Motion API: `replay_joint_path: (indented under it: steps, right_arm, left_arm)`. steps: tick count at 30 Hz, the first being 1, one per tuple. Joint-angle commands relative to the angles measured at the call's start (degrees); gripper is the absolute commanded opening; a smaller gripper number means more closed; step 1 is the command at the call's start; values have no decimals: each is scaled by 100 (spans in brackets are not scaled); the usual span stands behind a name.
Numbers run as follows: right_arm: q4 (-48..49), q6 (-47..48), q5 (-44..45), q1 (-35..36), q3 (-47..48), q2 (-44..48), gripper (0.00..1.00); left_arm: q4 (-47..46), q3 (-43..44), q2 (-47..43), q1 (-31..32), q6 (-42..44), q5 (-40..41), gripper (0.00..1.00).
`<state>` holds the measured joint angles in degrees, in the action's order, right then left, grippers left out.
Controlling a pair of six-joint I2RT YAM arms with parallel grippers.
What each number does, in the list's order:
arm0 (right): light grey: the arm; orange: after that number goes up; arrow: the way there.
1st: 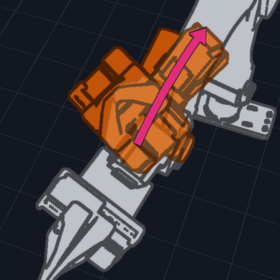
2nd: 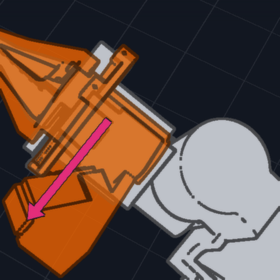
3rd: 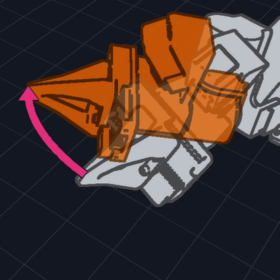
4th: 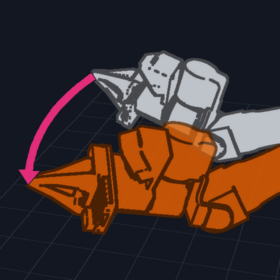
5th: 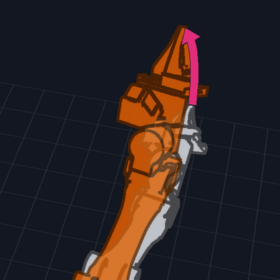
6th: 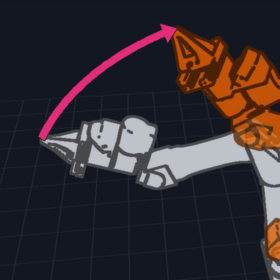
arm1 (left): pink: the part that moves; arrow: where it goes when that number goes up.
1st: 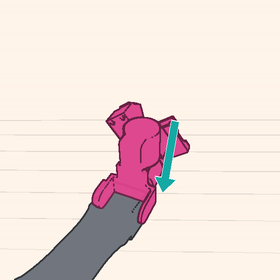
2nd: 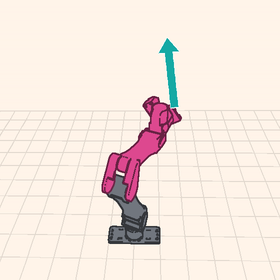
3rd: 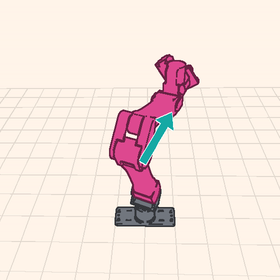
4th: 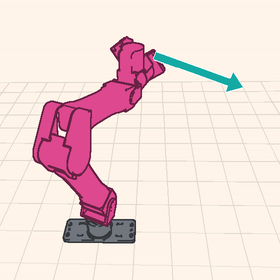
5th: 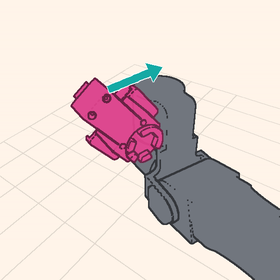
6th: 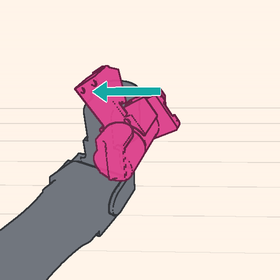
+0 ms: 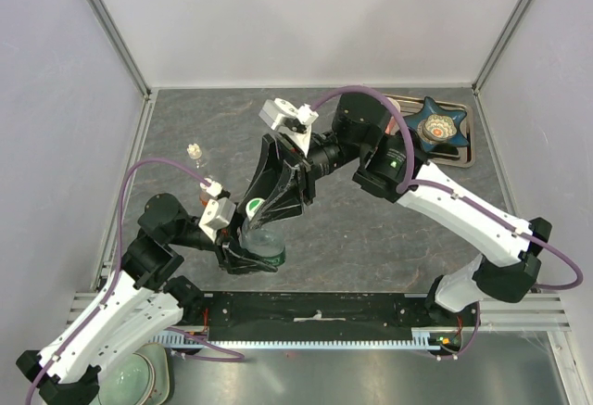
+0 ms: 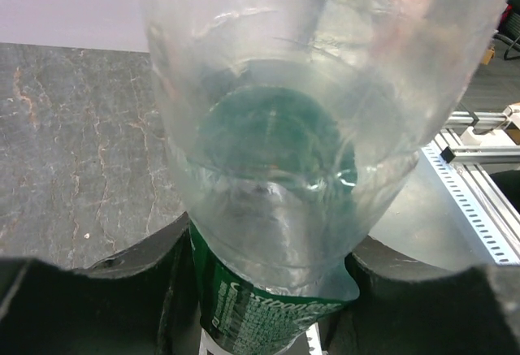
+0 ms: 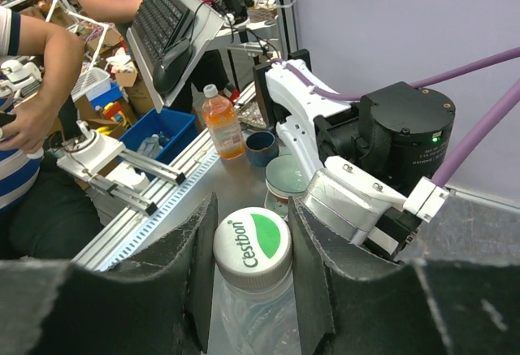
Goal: Screw on the bottle caps
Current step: Screw the bottle cap onto the plastic bottle.
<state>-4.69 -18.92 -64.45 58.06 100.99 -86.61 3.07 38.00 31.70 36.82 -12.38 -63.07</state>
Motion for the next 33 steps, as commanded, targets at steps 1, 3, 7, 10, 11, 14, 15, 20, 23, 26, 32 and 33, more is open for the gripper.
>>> replay_joint_path:
  steps: [1, 3, 7, 10, 11, 14, 15, 20, 23, 26, 32, 33]
  right_arm:
    - [416, -59, 195, -49, -202, 355, 16]
    - [740, -182, 230, -58, -281, 443, 13]
    - [1346, -586, 353, -67, -693, 557, 1]
    - [2154, -1069, 502, -93, -1142, 767, 0]
    - [2513, -1244, 555, -93, -1239, 803, 0]
    - [2727, -1290, 784, -93, -1433, 874, 0]
    - [2771, -1307, 854, -93, -1494, 882, 0]
    - [2614, -1018, 1345, -93, -1600, 1014, 0]
    - [2447, -781, 1566, -93, -1705, 1137, 0]
    - [2105, -491, 1760, -85, -1714, 1190, 0]
    - [1244, 229, 2330, -58, -1732, 1243, 0]
    - [1103, 370, 2436, 3, -1714, 1243, 0]
  left_arm:
    - [-281, 173, -77, -69, -142, 190, 2]
    - [-290, 199, -94, -87, -124, 233, 2]
    - [-289, 217, -129, -105, -124, 269, 2]
    - [-281, 208, -173, -131, -133, 295, 2]
    - [-281, 208, -182, -140, -150, 321, 2]
    - [-289, 217, -191, -140, -133, 462, 2]
    - [-272, 234, -191, -140, -115, 523, 2]
    - [-105, 331, -191, -149, 34, 1094, 2]
    - [-26, 366, -226, -149, -1, 1454, 2]
    - [71, 463, -209, -166, -10, 1859, 2]
    - [45, 647, -156, -192, -150, 2378, 2]
    - [27, 682, -147, -201, -159, 2430, 2]
